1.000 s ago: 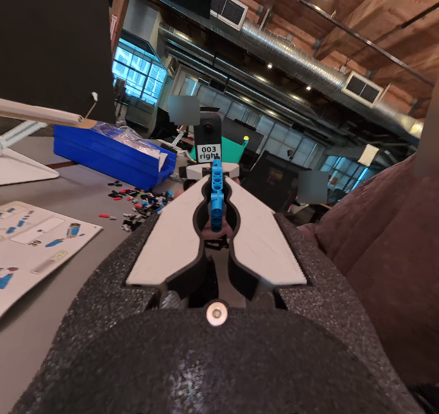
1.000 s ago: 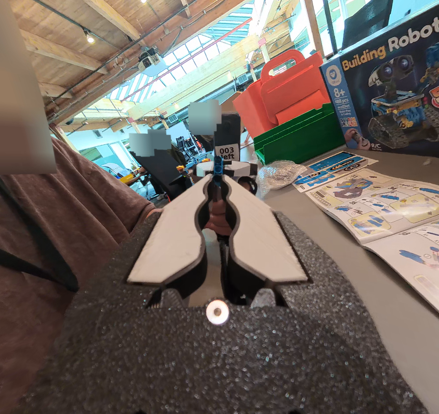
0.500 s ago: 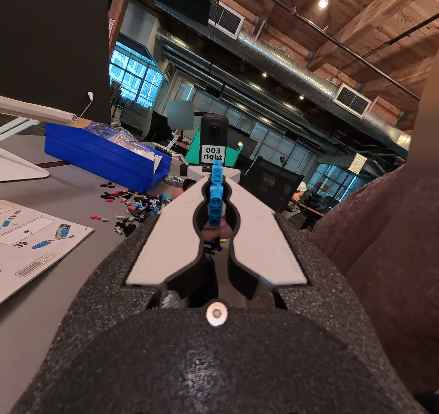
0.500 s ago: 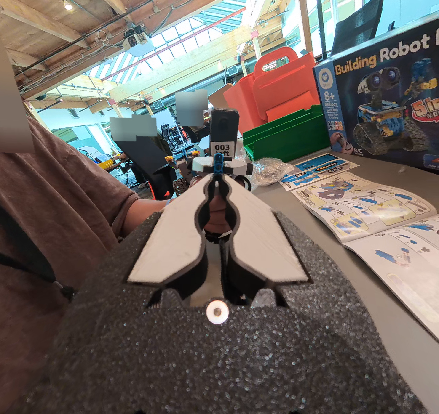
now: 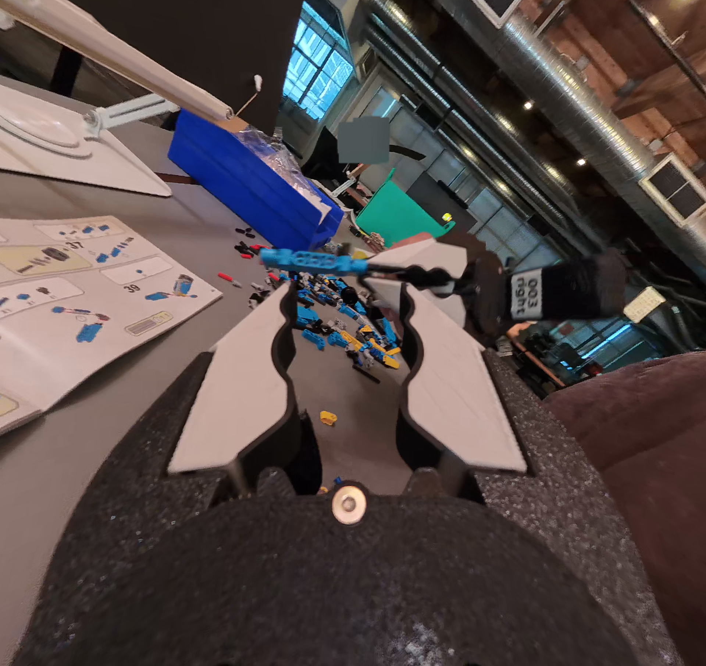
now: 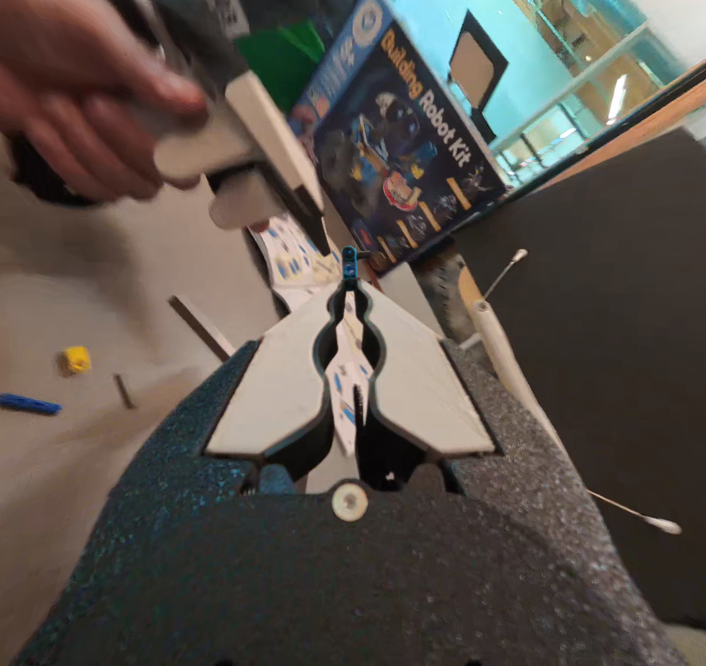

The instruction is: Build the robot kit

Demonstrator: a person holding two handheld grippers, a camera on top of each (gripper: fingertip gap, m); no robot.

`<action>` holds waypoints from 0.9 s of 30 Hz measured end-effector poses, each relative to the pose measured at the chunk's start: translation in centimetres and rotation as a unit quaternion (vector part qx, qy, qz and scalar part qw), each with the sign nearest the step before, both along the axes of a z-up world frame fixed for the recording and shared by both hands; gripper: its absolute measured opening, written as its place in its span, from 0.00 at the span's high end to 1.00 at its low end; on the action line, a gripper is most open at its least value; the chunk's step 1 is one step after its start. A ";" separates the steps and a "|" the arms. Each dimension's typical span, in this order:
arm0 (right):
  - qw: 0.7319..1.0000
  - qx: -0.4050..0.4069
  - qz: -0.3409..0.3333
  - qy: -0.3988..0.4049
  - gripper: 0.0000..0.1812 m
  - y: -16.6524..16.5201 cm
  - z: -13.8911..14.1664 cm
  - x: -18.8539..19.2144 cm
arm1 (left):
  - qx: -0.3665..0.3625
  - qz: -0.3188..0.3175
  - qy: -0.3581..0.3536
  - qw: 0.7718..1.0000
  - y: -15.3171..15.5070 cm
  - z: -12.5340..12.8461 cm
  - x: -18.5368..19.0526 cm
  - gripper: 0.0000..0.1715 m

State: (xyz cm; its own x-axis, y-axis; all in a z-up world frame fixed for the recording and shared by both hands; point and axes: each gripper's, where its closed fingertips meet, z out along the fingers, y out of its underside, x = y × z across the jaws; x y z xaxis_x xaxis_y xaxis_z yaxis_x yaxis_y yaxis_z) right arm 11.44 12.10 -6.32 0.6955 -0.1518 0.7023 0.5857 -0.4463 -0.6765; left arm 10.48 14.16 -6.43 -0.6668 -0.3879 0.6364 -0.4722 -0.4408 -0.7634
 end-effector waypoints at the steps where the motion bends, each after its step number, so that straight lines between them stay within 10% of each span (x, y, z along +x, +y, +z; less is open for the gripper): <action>1: 0.999 -0.023 -0.018 -0.030 0.98 0.2 -0.6 0.2 | -0.009 -0.004 0.005 1.000 -0.1 0.0 0.0 0.69; 16: 0.986 -0.055 0.009 -0.158 1.00 2.3 -1.0 -3.1 | 0.027 0.007 0.010 1.000 -0.4 -1.5 0.3 0.98; 27: 0.997 -0.031 0.047 0.047 1.00 1.2 -2.9 -1.4 | 0.083 0.030 0.013 0.996 0.8 -2.5 0.7 0.99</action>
State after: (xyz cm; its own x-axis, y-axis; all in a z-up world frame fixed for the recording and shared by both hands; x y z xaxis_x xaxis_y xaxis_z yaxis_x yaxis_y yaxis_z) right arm 10.02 13.27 -9.21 0.7672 -0.0413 0.6401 0.5631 -0.4345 -0.7030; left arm 11.17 14.94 -8.94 -0.6232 -0.5275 0.5773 -0.4702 -0.3371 -0.8156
